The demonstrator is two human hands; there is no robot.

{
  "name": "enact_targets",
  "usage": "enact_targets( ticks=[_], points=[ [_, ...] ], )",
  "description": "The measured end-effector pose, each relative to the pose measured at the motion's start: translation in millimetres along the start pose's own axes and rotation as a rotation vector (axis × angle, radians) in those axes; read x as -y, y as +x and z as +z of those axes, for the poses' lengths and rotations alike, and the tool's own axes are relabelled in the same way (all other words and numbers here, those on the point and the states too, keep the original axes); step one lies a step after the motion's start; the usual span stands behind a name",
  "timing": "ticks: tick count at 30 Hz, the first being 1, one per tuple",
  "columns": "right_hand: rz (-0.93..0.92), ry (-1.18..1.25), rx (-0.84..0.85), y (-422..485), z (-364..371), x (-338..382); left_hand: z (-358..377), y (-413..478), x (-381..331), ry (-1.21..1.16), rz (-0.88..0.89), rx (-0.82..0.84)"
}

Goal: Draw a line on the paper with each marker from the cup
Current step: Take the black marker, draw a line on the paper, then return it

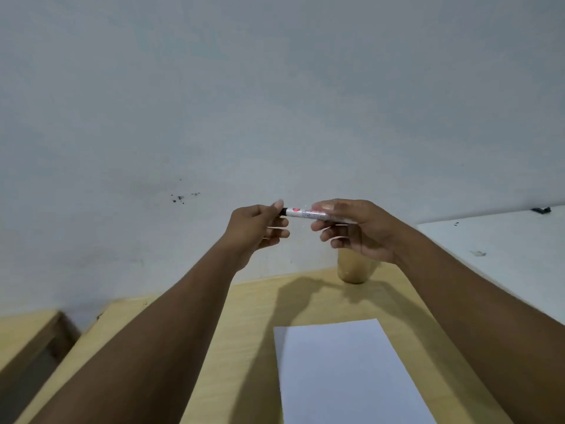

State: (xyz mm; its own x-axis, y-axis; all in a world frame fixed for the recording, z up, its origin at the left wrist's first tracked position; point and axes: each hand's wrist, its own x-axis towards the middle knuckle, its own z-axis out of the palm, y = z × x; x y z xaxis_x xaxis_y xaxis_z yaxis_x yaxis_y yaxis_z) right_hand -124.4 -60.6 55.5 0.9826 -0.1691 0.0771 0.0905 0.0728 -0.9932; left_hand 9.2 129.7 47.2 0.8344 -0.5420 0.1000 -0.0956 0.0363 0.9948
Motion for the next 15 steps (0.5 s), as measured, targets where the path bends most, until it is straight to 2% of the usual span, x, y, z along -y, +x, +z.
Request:
enact_targets(
  ticks=[2,4,9,15],
  points=[
    [0.036,0.23,0.053,-1,16,-10,-13,-11,12,-0.075,-0.049,0.005],
    [0.051,0.351,0.044,2,34,-27,-21,-22,24,-0.113,-0.074,0.004],
    [0.129,0.289,-0.116,17,78,-77,-29,-40,54,0.048,-0.152,0.046],
    [0.078,0.175,-0.004,20,74,-96,-37,-46,81,-0.018,-0.223,0.122]
  ],
)
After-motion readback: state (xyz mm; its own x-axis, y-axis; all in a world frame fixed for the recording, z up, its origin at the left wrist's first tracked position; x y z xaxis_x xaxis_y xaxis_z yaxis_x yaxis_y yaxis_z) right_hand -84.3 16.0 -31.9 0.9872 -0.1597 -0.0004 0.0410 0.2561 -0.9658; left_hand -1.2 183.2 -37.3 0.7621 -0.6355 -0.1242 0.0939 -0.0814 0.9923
